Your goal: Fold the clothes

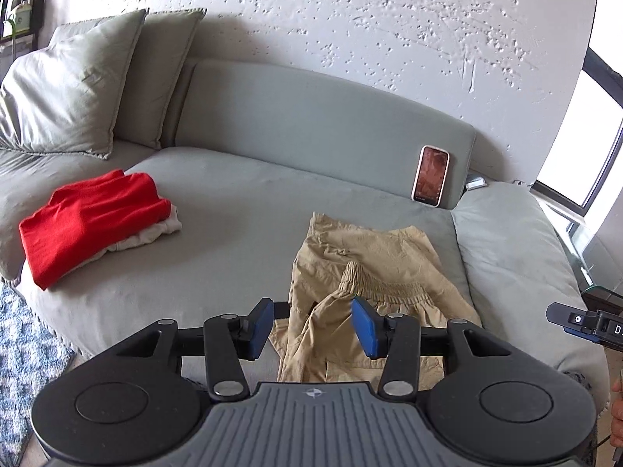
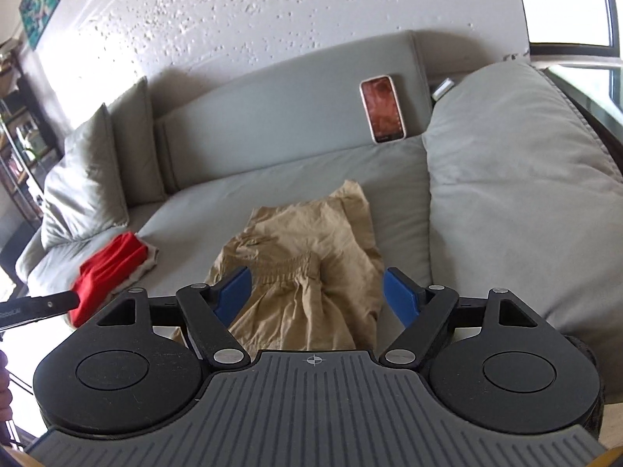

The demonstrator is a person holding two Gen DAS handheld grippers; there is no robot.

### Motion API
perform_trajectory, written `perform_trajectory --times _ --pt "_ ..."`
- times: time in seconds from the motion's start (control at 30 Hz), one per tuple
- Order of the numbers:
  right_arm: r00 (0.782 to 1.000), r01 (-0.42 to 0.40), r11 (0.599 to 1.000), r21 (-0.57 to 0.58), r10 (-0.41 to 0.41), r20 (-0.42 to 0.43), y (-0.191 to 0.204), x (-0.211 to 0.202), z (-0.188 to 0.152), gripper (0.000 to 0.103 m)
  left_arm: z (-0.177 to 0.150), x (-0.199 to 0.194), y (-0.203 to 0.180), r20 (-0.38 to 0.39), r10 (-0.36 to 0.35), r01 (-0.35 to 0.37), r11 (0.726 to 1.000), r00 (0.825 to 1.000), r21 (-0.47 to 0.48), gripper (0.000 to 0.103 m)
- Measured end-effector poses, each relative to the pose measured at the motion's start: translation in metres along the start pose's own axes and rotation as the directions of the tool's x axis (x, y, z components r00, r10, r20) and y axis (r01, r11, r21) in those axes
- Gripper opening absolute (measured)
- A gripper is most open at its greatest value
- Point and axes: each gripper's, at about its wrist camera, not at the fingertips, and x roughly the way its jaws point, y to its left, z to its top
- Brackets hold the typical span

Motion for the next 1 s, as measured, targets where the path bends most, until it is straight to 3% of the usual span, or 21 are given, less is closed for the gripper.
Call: perform_trajectory --times 0.2,0.27,0.3,0.33,0.37,0.43,0.57,0.7,0.83,0.87,1.0 --pt "0.997 -0.064 0.99 -0.125 0.058 -0.054 0.016 0.03 -0.028 0.081 -0.039 0.042 -0.016 0.002 -0.079 0.079 0.996 0.997 0.03 0.046" --pt "0.993 -0.114 0.975 -0.192 0.107 -0.048 0.022 0.038 -0.046 0.062 -0.054 0.051 -0.021 0.003 -0.085 0.085 0.996 0.996 0.027 0.045" --pt "0.992 -0.121 0.969 -0.214 0.114 -0.047 0.023 0.043 -0.056 0.038 -0.059 0.054 -0.023 0.001 -0.087 0.087 0.996 0.996 0.029 0.045" --pt "0.992 -0.118 0.967 -0.227 0.106 -0.064 0.024 0.048 -0.065 0.02 -0.063 0.056 -0.023 -0.005 -0.089 0.089 0.995 0.996 0.038 0.044" --pt "0.991 -0.12 0.964 -0.236 0.103 -0.084 0.023 0.051 -0.071 0.016 -0.065 0.058 -0.024 -0.009 -0.085 0.086 0.995 0.996 0.05 0.044" --pt "0.99 -0.12 0.957 -0.262 0.097 -0.098 0.02 0.054 -0.081 0.015 -0.063 0.059 -0.027 0.001 -0.069 0.069 0.994 0.998 0.082 0.042" --pt "0.999 -0.028 0.92 -0.391 0.017 -0.032 0.021 0.055 -0.087 0.021 -0.053 0.071 -0.036 0.015 -0.062 0.06 0.989 0.998 0.134 0.042" --pt "1.0 -0.03 0.899 -0.438 0.031 -0.004 0.023 0.059 -0.081 0.023 -0.056 0.104 -0.043 -0.053 0.008 0.003 0.979 0.999 0.204 0.041" --pt "0.996 -0.005 0.884 -0.467 -0.038 -0.082 0.021 0.097 -0.092 0.029 -0.073 0.14 -0.034 -0.144 0.1 -0.066 0.973 0.985 0.222 0.042" --pt "0.987 -0.003 0.879 -0.477 -0.073 -0.141 0.019 0.111 -0.097 0.029 -0.077 0.143 -0.034 -0.142 0.103 -0.068 0.97 0.984 0.233 0.042" --pt "0.975 -0.001 0.897 -0.441 -0.098 -0.2 0.019 0.118 -0.088 0.031 -0.067 0.137 -0.029 -0.176 0.094 -0.057 0.977 0.98 0.204 0.038"
